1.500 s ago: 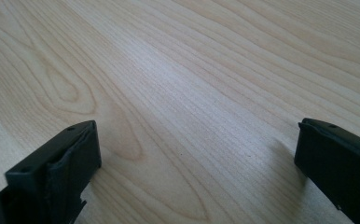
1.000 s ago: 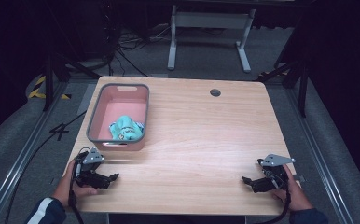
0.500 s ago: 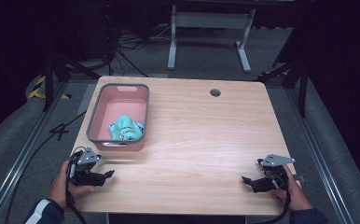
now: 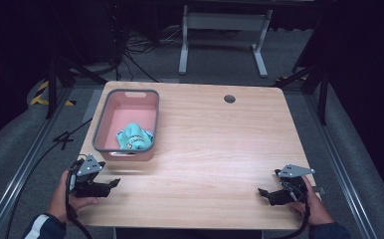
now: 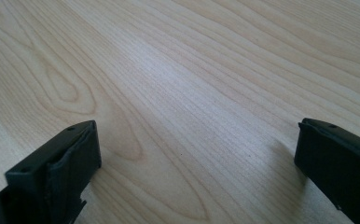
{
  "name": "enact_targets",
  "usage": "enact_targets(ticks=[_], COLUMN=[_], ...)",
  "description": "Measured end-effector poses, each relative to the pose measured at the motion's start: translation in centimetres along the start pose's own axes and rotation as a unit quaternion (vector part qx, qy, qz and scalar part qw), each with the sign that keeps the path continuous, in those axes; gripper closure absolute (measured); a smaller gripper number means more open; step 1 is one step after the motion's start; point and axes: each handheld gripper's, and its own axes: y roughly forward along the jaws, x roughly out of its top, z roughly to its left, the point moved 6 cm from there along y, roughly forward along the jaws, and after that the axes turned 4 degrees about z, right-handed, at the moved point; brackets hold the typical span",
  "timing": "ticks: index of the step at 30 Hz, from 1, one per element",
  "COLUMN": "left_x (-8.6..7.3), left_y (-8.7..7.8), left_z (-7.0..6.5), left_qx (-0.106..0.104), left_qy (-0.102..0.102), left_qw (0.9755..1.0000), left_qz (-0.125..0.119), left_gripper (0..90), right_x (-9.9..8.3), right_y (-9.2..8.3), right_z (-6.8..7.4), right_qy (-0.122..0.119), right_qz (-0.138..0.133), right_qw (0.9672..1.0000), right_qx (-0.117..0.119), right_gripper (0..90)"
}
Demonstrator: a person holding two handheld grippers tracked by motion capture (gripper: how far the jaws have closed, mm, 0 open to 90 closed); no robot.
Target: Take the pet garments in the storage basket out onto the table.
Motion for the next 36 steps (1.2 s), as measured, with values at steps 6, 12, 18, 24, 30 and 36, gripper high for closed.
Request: enact_targets(ticks=[6,12,18,24,30,36], left_x=[1.0,1.6,2.3,3.3,4.9,7.3], left_y=[-1.0,-1.6,-2.4,-3.4,-3.8,-3.6], left_z=[0.2,0.2,0.3,0.5,0.4,0.3], left_qx=[0.01,0.019,0.023,0.029,0.029,0.028], left_qy=[0.006,0.011,0.009,0.008,0.003,0.005], left_qw=[0.9998,0.9996,0.9991,0.9984,0.9979,0.9977], left_qz=[-0.013,-0.018,-0.034,-0.048,-0.059,-0.062], left_gripper=[21.0,20.9,20.8,20.7,20.4,19.6], right_x=[0.0,0.0,0.0,0.0,0.0,0.0], right_y=[0.0,0.0,0.0,0.0,0.0,0.0], right_z=[0.0,0.0,0.0,0.0,0.0,0.0], right_qy=[0.0,0.0,0.0,0.0,0.0,0.0], right_qz=[0.0,0.0,0.0,0.0,0.0,0.0], right_qw=[1.0,1.0,1.0,1.0,1.0,1.0], right_qx=[0.0,0.0,0.0,0.0,0.0,0.0], right_gripper=[0.5,0.5,0.5,0.5,0.5,0.5])
